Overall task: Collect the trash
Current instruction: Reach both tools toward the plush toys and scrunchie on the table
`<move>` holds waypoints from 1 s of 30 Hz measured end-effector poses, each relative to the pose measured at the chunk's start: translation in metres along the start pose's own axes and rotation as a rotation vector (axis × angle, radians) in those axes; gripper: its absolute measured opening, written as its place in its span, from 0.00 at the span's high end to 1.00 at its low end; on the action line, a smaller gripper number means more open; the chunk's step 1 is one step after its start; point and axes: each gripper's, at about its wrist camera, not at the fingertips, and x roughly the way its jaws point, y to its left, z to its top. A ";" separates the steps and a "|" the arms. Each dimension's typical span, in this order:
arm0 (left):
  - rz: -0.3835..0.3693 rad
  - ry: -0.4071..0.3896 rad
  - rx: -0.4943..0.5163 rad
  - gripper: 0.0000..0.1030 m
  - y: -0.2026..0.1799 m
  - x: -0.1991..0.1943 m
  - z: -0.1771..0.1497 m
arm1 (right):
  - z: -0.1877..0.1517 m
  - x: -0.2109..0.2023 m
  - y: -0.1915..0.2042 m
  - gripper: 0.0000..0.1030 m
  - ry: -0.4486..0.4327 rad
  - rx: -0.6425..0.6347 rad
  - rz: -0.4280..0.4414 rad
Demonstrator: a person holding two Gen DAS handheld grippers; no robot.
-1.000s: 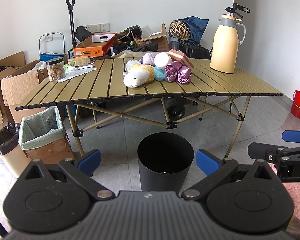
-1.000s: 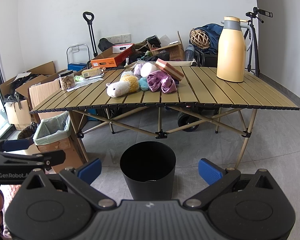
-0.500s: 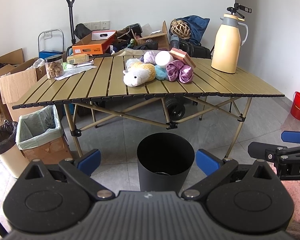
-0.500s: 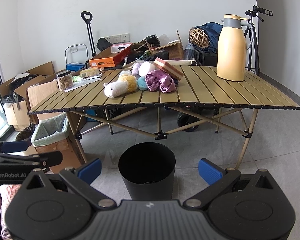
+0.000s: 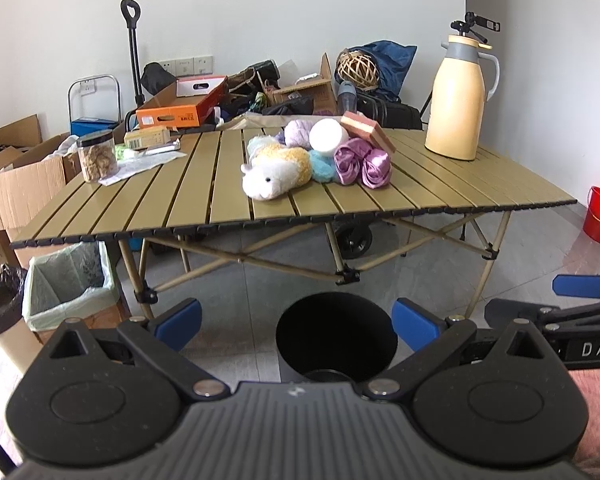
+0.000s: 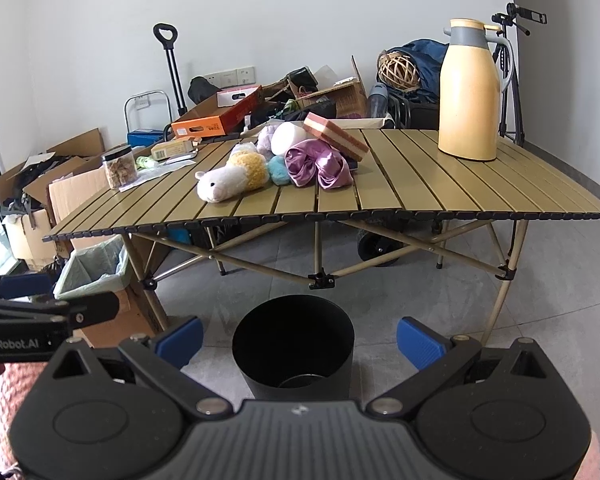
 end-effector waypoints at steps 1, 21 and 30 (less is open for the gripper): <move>0.001 -0.006 -0.001 0.00 0.001 0.004 0.004 | 0.002 0.004 0.000 0.00 -0.003 0.002 0.000; 0.023 -0.109 -0.054 0.00 0.019 0.097 0.069 | 0.069 0.079 -0.019 0.00 -0.118 0.048 -0.026; 0.032 -0.136 -0.093 0.00 0.025 0.142 0.102 | 0.098 0.120 -0.024 0.00 -0.163 0.041 -0.032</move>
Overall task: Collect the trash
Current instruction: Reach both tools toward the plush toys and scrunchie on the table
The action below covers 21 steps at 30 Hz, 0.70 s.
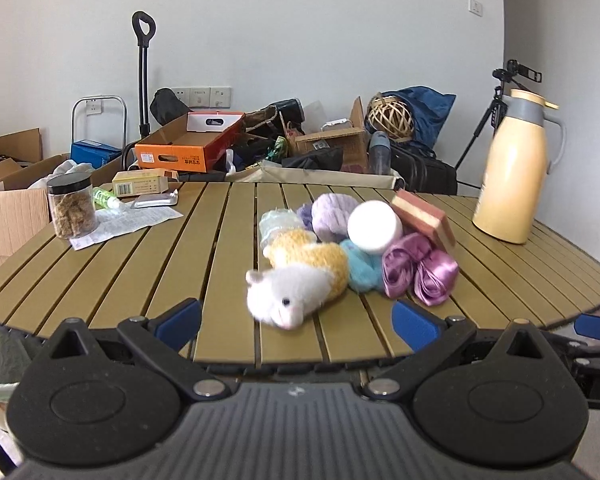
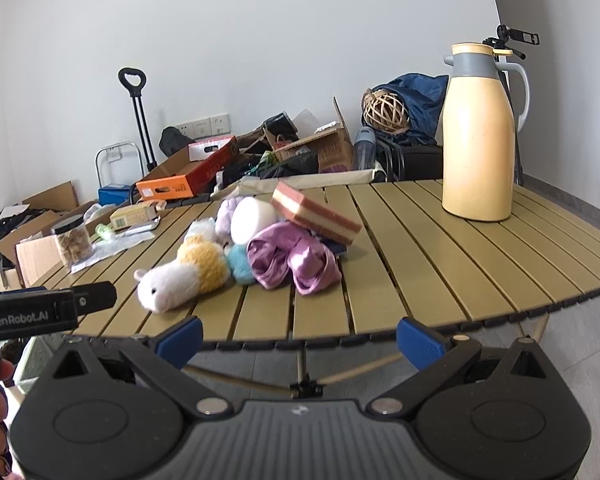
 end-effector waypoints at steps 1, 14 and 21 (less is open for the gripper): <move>0.003 0.004 -0.004 0.00 0.000 0.008 0.003 | 0.003 0.005 0.000 0.00 -0.006 -0.002 0.002; 0.060 0.045 0.030 0.00 -0.008 0.108 0.027 | 0.028 0.062 -0.014 0.00 -0.050 -0.008 -0.027; 0.048 0.089 0.062 0.00 -0.012 0.149 0.018 | 0.014 0.085 -0.033 0.00 -0.028 0.057 -0.038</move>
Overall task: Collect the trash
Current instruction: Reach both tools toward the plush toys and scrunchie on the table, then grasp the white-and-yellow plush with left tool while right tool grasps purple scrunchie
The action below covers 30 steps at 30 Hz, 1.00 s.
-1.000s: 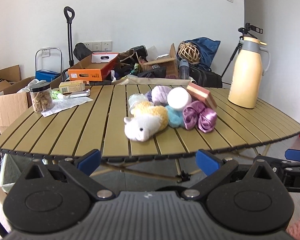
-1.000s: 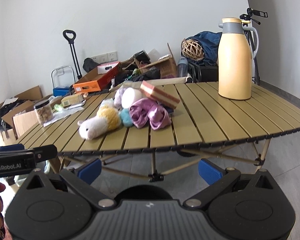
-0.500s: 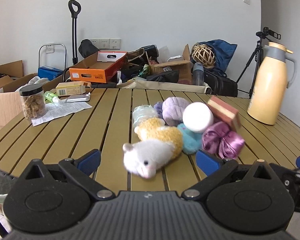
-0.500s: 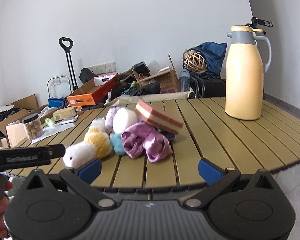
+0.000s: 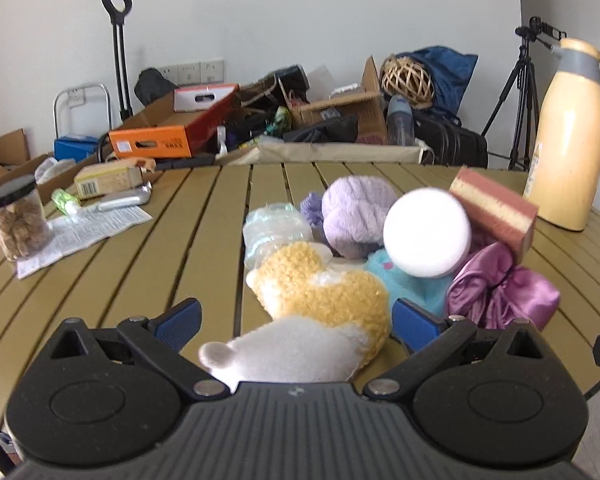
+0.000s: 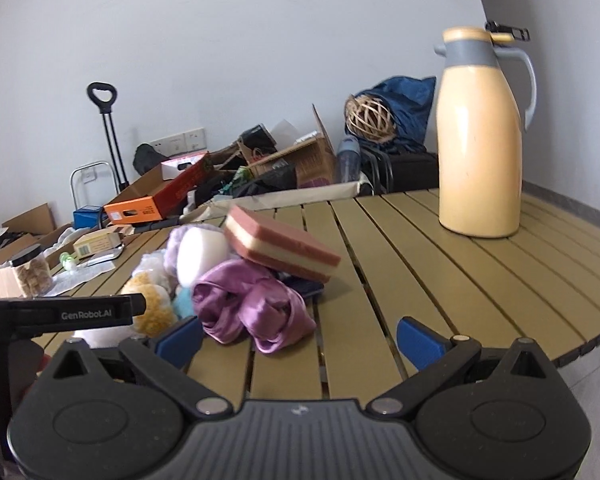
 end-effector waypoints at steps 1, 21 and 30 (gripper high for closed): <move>-0.003 0.008 -0.004 0.00 0.000 0.004 -0.001 | -0.003 0.004 -0.002 0.00 0.004 0.008 -0.002; -0.065 -0.003 -0.003 0.32 -0.010 0.019 -0.010 | -0.019 0.023 -0.015 0.00 0.002 0.029 -0.019; -0.054 -0.051 -0.026 0.32 -0.001 -0.007 -0.010 | -0.014 0.030 -0.003 0.00 -0.017 0.026 -0.004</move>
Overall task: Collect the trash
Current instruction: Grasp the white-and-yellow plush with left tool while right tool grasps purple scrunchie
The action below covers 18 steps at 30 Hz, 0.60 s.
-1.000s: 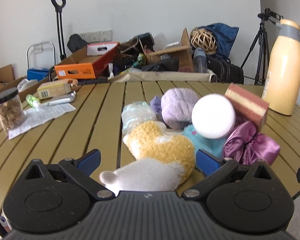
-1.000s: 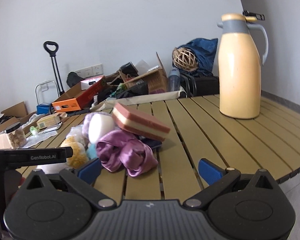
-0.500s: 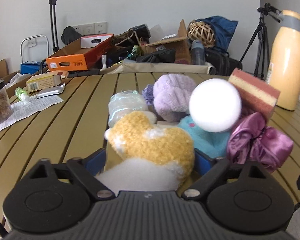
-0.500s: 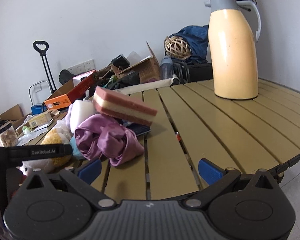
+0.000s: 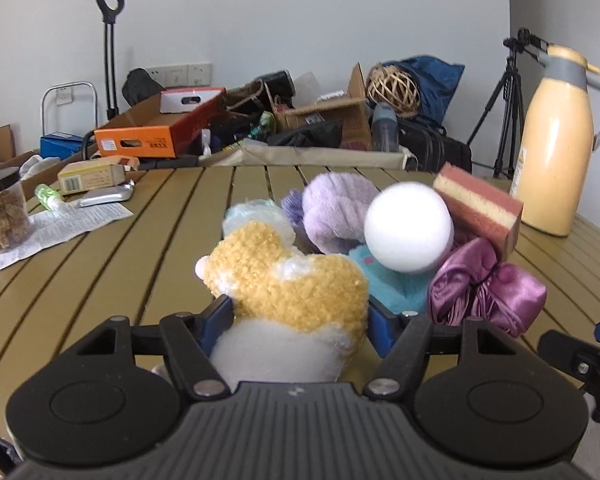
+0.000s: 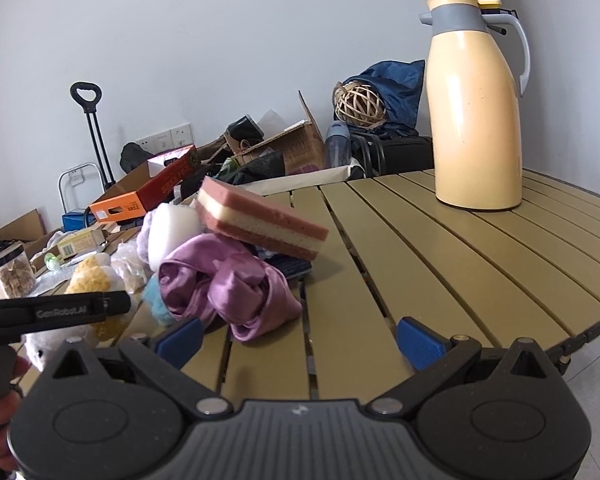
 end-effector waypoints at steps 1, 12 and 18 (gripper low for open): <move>0.003 -0.008 -0.007 0.32 0.002 -0.003 0.001 | 0.002 0.002 0.001 0.00 -0.007 0.000 0.004; 0.041 -0.035 -0.050 0.32 0.025 -0.023 0.007 | 0.015 0.035 0.020 0.05 0.004 -0.019 0.051; 0.039 -0.034 -0.069 0.32 0.033 -0.025 0.008 | 0.018 0.054 0.029 0.16 0.006 -0.033 0.063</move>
